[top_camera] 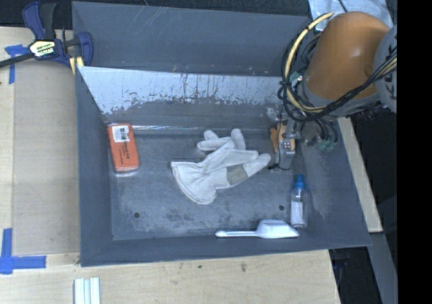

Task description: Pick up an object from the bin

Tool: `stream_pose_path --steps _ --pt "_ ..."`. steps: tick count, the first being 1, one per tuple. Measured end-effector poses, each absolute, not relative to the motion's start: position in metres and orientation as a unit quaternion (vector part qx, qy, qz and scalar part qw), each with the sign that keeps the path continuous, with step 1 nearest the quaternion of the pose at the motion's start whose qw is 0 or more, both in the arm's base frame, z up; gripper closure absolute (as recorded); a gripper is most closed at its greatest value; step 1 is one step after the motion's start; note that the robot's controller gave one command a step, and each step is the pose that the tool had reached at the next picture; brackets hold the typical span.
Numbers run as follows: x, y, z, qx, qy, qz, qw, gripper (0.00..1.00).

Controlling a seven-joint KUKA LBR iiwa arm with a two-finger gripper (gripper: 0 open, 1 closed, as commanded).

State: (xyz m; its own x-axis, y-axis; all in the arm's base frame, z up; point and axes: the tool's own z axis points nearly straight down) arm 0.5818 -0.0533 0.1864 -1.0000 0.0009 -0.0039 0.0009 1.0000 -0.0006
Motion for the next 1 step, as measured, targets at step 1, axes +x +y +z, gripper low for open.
stream_pose_path --steps 1 --pt "0.5943 -0.0436 0.1574 -0.065 0.998 -0.001 0.005 0.00"
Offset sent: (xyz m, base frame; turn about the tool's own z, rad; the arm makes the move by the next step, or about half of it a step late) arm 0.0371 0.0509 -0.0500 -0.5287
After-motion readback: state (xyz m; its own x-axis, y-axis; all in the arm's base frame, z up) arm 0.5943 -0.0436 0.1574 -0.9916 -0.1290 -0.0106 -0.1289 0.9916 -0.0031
